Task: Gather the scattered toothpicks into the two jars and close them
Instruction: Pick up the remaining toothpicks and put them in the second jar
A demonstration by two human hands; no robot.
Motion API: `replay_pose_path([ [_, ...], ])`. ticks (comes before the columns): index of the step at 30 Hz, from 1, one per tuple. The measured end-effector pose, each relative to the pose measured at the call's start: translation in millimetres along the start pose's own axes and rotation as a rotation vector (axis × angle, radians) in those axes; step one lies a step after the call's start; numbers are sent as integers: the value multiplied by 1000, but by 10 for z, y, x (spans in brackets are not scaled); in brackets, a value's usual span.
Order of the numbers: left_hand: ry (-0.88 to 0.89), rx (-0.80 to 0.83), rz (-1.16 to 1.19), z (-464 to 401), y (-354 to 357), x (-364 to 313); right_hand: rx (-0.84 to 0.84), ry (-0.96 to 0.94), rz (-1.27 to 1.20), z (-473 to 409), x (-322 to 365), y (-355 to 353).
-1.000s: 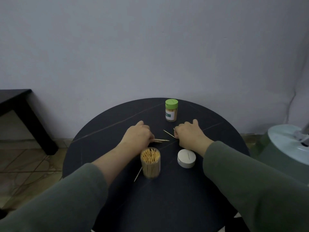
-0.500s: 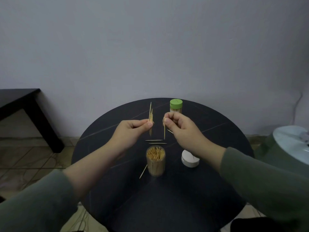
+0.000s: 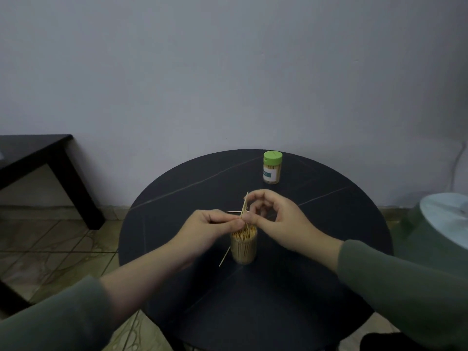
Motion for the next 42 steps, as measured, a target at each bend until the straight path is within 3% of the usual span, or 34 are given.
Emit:
replay_pose_path([
  [14,226,79,-275,8,-25,-89,-40,-157,346,-49,144,-31],
  [20,230,179,-371,-6,69,-90,-46,-460,636,66,305,23],
  [25,244,192,-361,-47,78,-83,131,-448,544,95,170,88],
  [29,163,281,-498,-69,67,-46,141,-470,554,105,183,49],
  [34,-66,321,-936,-115,-194,84,-59,-242,642,-81,-3,-151],
  [38,-106,317,-1035,-155,-128,183,-63,-28,919,-219,-279,-288],
  [42,-118,256,-1072,-252,-88,206,-92,182,987,-337,-505,-450],
])
Point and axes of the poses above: each hand's wrist, its own z-axis away from the middle knuckle, its own y-axis out of the palm, x = y × z, the point moved 8 cm from there along -z, towards the middle knuckle, and after that the axes turned 3 degrees about -x, right-handed, at the moved point
